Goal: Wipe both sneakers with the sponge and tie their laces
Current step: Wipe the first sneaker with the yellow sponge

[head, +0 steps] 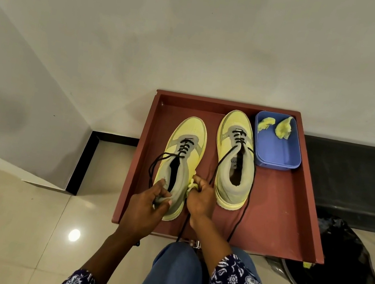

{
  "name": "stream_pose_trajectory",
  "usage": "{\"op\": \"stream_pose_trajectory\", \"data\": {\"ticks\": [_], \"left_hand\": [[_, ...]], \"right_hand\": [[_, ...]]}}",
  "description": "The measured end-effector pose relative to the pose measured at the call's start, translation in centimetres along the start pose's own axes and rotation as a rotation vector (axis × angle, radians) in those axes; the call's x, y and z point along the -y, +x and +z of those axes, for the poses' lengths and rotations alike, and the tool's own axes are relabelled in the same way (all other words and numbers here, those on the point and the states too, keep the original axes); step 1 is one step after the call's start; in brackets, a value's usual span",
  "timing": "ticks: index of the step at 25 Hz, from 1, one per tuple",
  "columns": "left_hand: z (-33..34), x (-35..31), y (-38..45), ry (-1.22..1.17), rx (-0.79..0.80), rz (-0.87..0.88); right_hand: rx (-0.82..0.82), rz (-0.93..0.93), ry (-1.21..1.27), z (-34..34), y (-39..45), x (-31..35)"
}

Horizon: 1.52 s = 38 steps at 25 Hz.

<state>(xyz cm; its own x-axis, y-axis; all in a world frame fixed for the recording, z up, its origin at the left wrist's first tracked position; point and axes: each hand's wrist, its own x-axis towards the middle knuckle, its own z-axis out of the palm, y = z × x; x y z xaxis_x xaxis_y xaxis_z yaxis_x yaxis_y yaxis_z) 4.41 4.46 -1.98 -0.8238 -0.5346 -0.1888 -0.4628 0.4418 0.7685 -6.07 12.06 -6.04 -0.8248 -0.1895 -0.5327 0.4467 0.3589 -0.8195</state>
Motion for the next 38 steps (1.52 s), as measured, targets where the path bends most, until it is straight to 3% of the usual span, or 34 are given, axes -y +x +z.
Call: {"op": "stream_pose_trajectory", "data": {"ticks": [7,12,18,22,29,38], "left_hand": [[0.0,-0.7,-1.5,0.012,-0.022,-0.004],[0.7,-2.0,0.5,0.290,-0.158,0.136],[1.4,-2.4,4.6,0.531,-0.002,0.317],[1.8,-1.1,5.2,0.456,-0.008,0.330],[1.6,-0.2,5.6,0.363,-0.097,0.487],[1.6,0.0,5.8,0.325,-0.107,0.510]], "right_hand": [[0.025,0.070,0.048,-0.3,-2.2,-2.1],[0.067,0.005,-0.020,-0.8,-3.4,-2.1],[0.153,-0.022,-0.115,-0.8,-3.7,-2.3],[0.151,-0.089,-0.233,-0.3,-3.4,-3.4],[0.166,-0.067,-0.139,-1.7,-3.7,-2.7],[0.045,-0.083,-0.108,-0.9,-0.7,0.3]]}}
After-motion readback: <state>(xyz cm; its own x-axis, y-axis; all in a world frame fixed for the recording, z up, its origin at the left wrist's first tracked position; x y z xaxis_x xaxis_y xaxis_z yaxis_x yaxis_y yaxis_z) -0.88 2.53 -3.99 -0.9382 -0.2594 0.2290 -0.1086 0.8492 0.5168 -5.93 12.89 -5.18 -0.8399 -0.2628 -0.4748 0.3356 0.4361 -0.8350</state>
